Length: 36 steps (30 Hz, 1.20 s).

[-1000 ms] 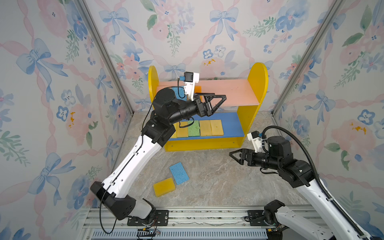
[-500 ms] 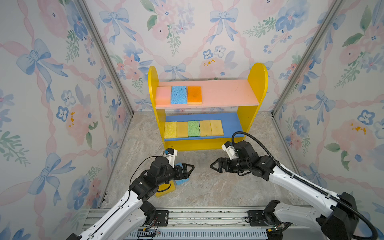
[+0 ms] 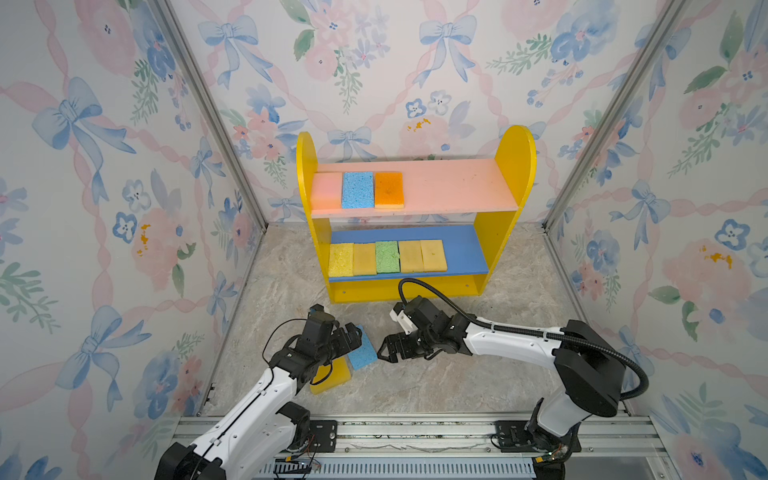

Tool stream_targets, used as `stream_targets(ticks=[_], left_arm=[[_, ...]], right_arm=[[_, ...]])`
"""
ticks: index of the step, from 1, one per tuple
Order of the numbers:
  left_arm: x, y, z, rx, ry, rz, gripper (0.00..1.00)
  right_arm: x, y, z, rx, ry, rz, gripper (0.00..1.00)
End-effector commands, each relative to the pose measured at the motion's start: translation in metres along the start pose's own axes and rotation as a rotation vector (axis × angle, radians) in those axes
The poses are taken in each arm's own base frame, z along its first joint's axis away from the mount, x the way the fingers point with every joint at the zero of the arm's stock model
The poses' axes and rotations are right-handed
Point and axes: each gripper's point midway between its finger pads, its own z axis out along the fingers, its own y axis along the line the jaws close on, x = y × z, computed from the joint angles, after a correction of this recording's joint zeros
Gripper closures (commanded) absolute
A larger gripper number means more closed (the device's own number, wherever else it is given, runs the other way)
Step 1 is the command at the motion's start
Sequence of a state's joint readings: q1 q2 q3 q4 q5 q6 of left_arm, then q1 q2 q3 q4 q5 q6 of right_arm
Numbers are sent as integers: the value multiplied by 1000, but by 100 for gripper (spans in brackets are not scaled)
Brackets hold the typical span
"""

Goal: Place and organize the cleaning sponges onto the shelf
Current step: 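Lower both grippers toward the blue sponge on the floor, then close the right gripper on the blue sponge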

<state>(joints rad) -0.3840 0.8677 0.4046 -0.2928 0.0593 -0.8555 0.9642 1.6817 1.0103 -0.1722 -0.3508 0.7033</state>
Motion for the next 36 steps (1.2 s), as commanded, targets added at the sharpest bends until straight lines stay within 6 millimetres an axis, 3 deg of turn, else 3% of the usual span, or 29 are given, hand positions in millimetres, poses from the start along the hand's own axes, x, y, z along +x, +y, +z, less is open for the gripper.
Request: stream_targets(ticks=[1, 8, 14, 22, 31, 36], left_arm=[[-6, 2, 6, 5, -21, 29, 2], [-6, 8, 24, 0, 10, 28, 10], [6, 7, 40, 16, 83, 33, 18], [25, -1, 50, 71, 159, 23, 28], [65, -31, 63, 155, 243, 21, 37], [64, -35, 59, 182, 233, 19, 37]], right_arm=[[-14, 16, 12, -59, -15, -7, 12], [-21, 3, 22, -66, -9, 43, 25], [-24, -11, 19, -61, -22, 83, 30], [-23, -14, 15, -59, -28, 111, 36], [-11, -37, 10, -34, -35, 188, 42], [0, -49, 10, 1, -33, 239, 47]])
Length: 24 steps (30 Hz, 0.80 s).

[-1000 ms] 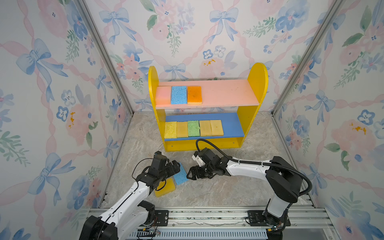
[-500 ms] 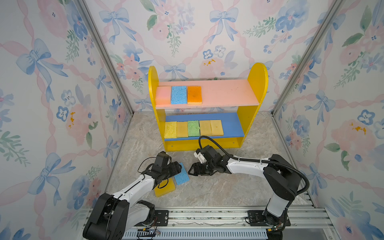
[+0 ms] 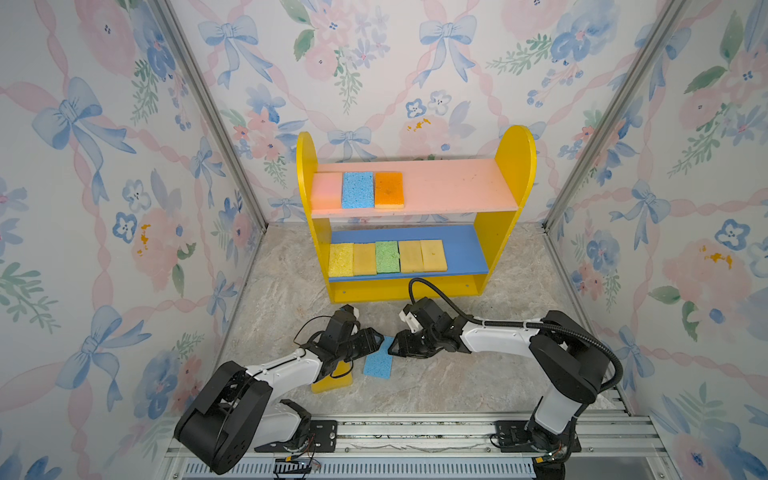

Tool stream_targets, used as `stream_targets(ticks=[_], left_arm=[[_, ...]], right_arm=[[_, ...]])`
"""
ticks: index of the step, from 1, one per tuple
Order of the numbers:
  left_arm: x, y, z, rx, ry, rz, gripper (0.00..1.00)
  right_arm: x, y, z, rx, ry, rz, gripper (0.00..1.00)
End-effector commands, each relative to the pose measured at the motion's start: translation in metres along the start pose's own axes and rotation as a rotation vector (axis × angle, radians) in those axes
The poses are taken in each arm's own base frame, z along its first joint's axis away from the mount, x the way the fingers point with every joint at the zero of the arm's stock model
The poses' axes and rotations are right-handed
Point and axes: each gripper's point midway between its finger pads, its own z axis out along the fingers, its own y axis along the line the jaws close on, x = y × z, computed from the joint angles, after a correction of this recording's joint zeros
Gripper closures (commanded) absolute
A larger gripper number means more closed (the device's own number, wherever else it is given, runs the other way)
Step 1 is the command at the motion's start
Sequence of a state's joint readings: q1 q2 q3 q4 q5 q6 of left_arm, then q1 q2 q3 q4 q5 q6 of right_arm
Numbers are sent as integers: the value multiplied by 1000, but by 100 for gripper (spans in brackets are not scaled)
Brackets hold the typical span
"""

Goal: Place and organize the cleaning sponges onto the shelf
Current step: 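Close the right gripper on the blue sponge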

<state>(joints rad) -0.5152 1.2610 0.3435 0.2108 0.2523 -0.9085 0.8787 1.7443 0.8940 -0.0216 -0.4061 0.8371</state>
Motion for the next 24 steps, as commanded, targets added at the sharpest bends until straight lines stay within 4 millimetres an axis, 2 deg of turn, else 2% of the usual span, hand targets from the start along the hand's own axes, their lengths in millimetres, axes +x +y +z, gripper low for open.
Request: stream_targets(ticks=[1, 4, 9, 14, 18, 24], left_arm=[[16, 12, -2, -26, 45, -37, 38], [20, 13, -4, -19, 54, -38, 41], [28, 19, -4, -25, 74, -41, 57], [30, 19, -6, -15, 71, -42, 58], [28, 17, -7, -11, 65, -43, 58], [21, 8, -7, 10, 55, -30, 53]], right_arm=[[-2, -3, -7, 7, -37, 41, 49], [1, -9, 0, 9, -34, 71, 53], [0, -3, 18, -43, -24, 110, 59], [0, 2, 32, -33, -7, 116, 67], [-4, -3, 27, 21, -31, 114, 78], [-15, 0, -1, 129, -103, 31, 93]])
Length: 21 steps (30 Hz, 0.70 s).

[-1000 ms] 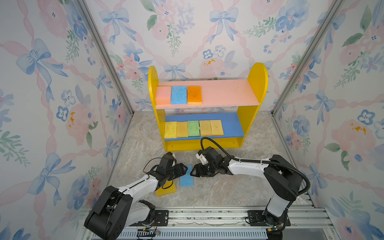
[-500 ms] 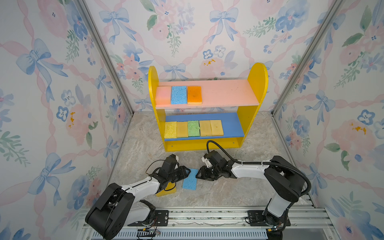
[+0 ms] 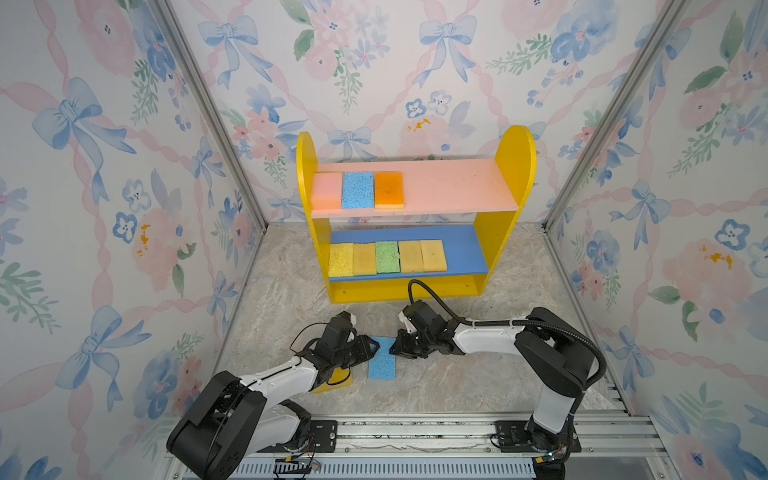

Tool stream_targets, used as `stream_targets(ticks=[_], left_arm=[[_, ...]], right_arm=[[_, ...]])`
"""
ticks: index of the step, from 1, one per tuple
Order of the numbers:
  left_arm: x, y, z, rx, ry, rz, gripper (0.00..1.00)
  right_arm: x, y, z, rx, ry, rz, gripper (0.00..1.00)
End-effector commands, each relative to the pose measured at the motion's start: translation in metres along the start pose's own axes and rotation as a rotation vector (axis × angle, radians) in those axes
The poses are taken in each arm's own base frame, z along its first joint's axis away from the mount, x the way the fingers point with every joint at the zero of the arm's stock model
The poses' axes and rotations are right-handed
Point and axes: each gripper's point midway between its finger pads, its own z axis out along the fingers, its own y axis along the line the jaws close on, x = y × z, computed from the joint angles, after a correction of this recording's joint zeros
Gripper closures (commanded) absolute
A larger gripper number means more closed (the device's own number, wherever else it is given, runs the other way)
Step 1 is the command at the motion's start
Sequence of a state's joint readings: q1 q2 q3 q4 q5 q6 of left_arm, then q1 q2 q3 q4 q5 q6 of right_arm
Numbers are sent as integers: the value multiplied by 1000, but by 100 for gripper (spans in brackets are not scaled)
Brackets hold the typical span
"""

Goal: Place and organize the cleaning sponges onto the shelf
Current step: 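Close the right gripper on the blue sponge, then lift the blue sponge upright toward the lower blue shelf with the right gripper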

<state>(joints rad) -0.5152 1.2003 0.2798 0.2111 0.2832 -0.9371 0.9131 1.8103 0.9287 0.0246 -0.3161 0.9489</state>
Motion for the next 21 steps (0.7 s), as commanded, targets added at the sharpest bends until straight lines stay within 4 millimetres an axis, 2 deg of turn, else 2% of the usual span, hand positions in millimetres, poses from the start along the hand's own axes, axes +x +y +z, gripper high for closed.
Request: stream_targets(ticks=[1, 4, 7, 9, 14, 17, 21], left_arm=[[2, -5, -1, 7, 25, 9, 50], [-9, -25, -7, 69, 10, 47, 30], [-27, -45, -22, 146, -36, 71, 12], [-41, -58, -37, 204, -81, 89, 4], [-62, -94, -69, 334, -142, 163, 2], [-65, -108, -77, 377, -138, 183, 2], [-69, -115, -82, 393, -154, 202, 2]], right_arm=[[-8, 2, -23, 92, -58, -64, 95], [-13, 5, -35, 96, -73, -78, 97], [-19, 1, -51, 110, -85, -79, 97], [-26, 4, -73, 105, -113, -92, 97], [-39, -12, -125, 151, -171, -102, 97], [-45, -22, -158, 170, -214, -93, 97], [-52, -40, -201, 200, -280, -74, 96]])
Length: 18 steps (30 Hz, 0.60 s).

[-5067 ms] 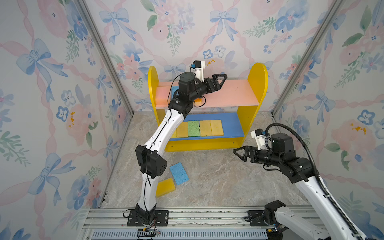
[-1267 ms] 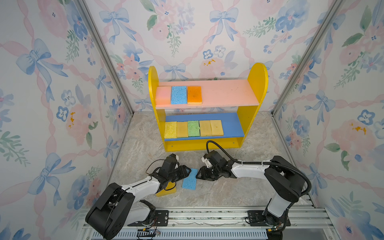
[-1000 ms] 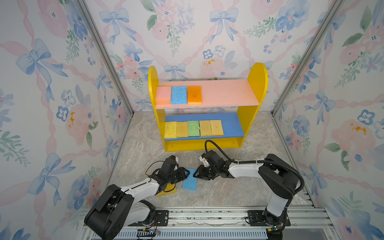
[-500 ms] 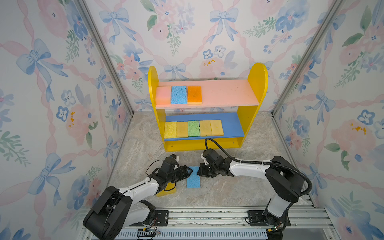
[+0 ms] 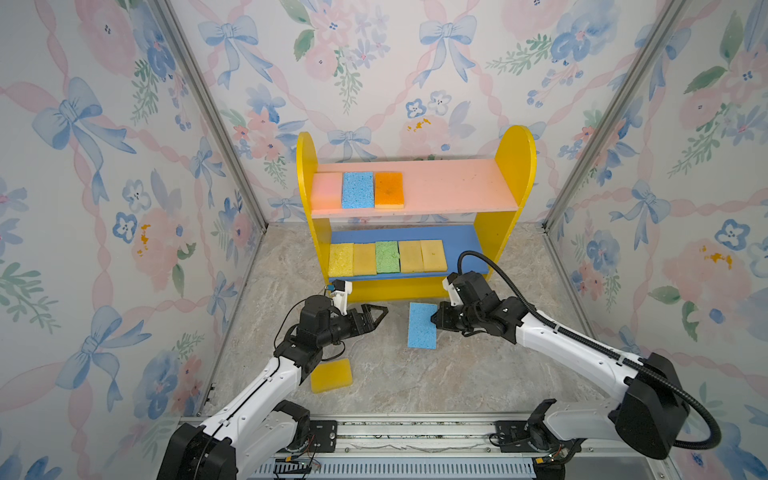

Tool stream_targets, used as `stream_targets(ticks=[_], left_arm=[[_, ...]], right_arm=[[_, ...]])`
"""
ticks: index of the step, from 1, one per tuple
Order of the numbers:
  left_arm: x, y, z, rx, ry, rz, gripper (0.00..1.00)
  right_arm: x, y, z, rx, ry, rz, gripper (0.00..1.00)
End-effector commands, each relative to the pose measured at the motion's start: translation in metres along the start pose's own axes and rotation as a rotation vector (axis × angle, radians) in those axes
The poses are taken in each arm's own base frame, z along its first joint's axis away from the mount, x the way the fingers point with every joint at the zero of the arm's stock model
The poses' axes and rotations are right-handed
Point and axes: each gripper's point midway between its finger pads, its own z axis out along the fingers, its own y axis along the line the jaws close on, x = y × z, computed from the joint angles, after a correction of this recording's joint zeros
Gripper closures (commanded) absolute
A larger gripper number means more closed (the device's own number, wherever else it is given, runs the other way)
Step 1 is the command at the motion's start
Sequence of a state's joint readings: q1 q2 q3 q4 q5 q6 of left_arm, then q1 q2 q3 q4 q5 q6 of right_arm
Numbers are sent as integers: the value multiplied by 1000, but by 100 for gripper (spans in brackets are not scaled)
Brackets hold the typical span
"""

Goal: Place and organize the cleaning sponges onto the shelf
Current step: 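Lift the blue sponge upright toward the lower blue shelf with the right gripper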

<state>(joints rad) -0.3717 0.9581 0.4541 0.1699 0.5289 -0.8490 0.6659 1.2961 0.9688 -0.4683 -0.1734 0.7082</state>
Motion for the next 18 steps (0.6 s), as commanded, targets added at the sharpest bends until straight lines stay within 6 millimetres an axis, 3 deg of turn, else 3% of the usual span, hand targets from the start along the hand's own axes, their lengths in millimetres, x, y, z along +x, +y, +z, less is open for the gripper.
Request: stream_targets(ticks=[1, 10, 15, 18], left_arm=[[-4, -13, -4, 40, 7, 44, 2], [-6, -39, -1, 118, 22, 102, 2], [4, -64, 9, 171, 74, 178, 2], [15, -81, 15, 228, 127, 231, 2]], right_arm=[[-3, -28, -32, 90, -7, -13, 96], [-31, -63, -104, 222, -142, -62, 96], [-46, -64, -134, 249, -190, -98, 96], [-54, -53, -146, 228, -208, -151, 96]])
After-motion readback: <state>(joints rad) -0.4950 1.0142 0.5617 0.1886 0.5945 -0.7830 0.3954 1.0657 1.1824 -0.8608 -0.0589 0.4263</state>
